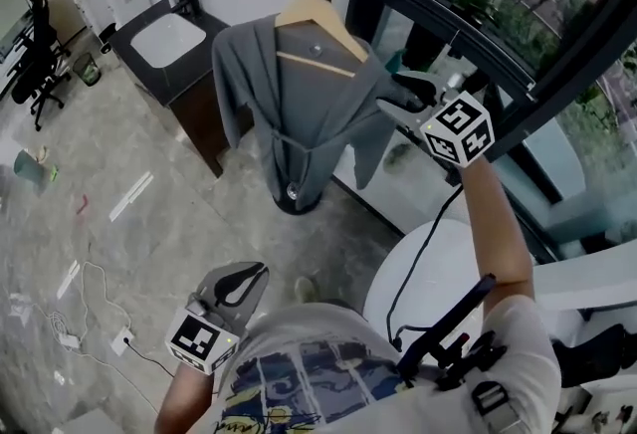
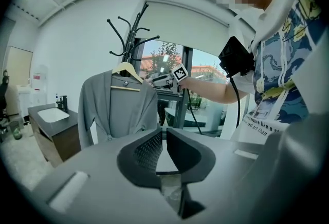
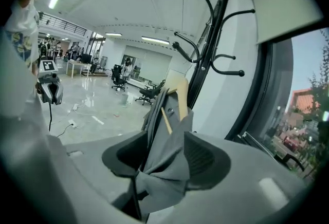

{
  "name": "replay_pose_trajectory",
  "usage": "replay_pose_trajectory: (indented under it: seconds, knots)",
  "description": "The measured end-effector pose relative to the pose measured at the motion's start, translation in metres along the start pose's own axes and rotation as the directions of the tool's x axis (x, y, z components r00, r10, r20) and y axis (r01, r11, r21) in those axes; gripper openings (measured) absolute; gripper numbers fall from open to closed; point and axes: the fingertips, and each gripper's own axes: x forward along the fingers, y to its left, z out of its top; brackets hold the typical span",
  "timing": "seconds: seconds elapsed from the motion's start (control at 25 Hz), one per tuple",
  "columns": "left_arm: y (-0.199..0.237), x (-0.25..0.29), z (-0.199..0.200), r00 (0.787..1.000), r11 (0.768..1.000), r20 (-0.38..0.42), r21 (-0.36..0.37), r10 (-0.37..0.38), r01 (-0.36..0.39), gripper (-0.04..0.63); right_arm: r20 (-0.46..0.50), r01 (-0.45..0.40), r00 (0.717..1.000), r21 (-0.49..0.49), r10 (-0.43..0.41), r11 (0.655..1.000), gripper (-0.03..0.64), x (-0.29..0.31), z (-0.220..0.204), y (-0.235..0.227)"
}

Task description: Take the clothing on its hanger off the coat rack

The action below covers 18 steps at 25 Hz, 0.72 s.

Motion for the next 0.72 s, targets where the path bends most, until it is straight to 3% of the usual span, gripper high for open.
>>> replay_pose_trajectory:
  seconds: [0.24,0.48,0.72]
  knots:
    - [0.017,0.03,0.01,0.999,0.999,0.016,0.001,0.047,-0.047,0.029,-0.028,-0.135,0.99,0.07,0.137,0.988,0.249,0.048,-0.001,-0.04]
    - [0.03,0.042,0.016,0.996,0.996,-0.004,-0.014,0.085,-0.085,0.028,-0.042,-0.35,0.932,0.144,0.359,0.926,0.261,0.088,0.003,-0.03]
    - [0.037,0.047,0.014,0.995,0.994,-0.01,-0.022,0.102,-0.103,0.023,-0.025,-0.425,0.902,0.135,0.432,0.895,0.259,0.109,0.021,-0.02]
